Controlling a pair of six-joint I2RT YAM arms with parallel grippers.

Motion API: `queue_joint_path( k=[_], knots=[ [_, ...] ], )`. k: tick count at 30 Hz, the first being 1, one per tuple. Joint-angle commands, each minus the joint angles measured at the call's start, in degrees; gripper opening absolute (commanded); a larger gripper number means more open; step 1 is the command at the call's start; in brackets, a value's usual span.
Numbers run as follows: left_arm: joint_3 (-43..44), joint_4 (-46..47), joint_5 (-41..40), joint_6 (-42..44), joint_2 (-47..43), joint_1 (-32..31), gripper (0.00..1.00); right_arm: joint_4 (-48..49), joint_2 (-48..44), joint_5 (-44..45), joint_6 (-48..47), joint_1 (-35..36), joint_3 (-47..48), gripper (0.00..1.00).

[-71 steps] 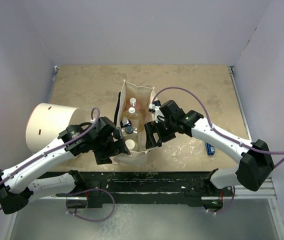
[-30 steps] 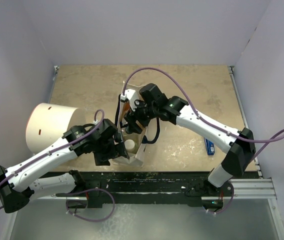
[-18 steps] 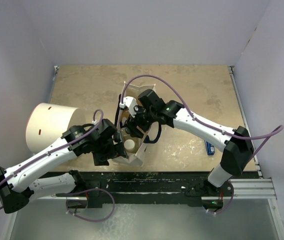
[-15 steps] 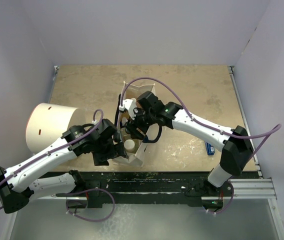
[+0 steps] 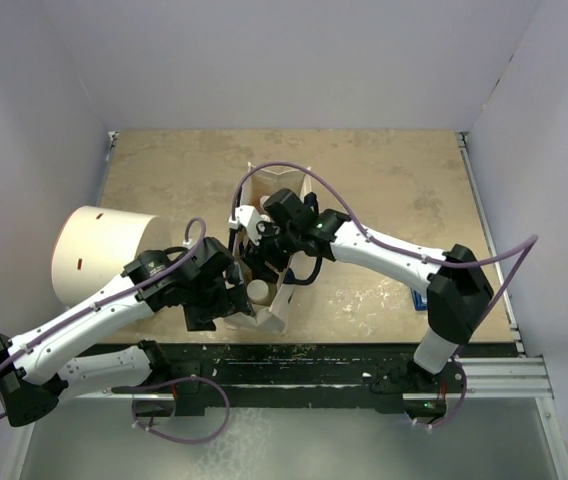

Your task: Take the personal care products out of the canvas bag

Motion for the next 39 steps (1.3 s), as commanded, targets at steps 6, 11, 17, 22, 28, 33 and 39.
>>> queue_joint_path(
  k=[6,11,17,22,28,33,39],
  knots=[
    [1.5,-7.2,-2.7,1.4,0.9,0.1,0.96,4.4,2.6,3.1,0.8,2.5,-1.7,0.64],
    [2.0,-7.6,-3.2,1.6,1.0,0.1,0.96,4.9,-0.2,5.1,1.6,2.5,-1.8,0.40],
    [2.9,-8.8,-4.7,0.7,0.6,0.1,0.98,3.4,-5.7,3.5,5.5,2.4,-0.1,0.01],
    [4.3,-9.4,-6.4,0.4,-0.1,0.1,0.99,5.5,-9.8,3.9,10.5,2.4,0.0,0.00],
    [5.2,-9.1,-7.1,0.8,-0.2,0.0,1.00,5.3,-12.3,6.7,17.7,2.3,2.4,0.00],
    [5.6,-8.4,-7.5,0.8,-0.2,0.1,0.99,4.3,-13.6,12.5,27.6,2.0,5.1,0.00],
    [8.1,-9.4,-10.2,0.4,-1.1,0.1,0.99,3.0,-14.5,10.6,40.1,-2.0,7.9,0.00]
  ],
)
